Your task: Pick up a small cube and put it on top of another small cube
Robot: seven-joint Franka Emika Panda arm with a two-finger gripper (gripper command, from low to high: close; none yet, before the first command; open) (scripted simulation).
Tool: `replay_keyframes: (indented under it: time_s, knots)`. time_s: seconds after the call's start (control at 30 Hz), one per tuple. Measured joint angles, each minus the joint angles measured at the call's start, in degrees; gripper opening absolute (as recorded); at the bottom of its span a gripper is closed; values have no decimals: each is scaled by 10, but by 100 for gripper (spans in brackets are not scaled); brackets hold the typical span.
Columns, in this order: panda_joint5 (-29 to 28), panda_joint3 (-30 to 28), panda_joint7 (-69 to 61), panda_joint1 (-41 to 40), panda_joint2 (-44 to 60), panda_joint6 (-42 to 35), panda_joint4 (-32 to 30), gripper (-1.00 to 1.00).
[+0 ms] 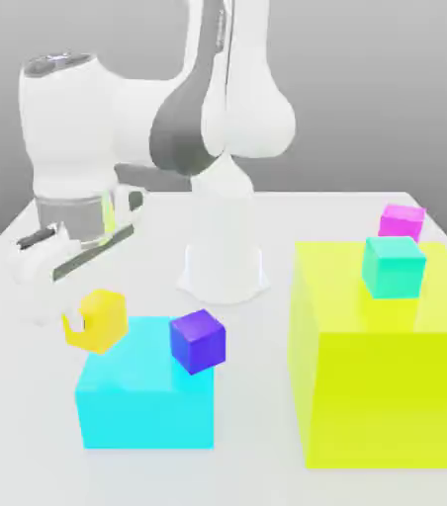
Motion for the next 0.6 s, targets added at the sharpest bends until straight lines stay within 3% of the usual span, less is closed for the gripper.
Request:
replay_keyframes:
  time_s: [0.37, 0.5, 0.53, 0.6]
  knots:
    - [65, 141, -33, 220, -134, -241, 111, -100]
    - [75, 173, -33, 239, -113, -178, 69, -100]
    - [77, 176, -32, 240, -109, -166, 61, 100]
    - [77, 176, -32, 240, -109, -166, 61, 100]
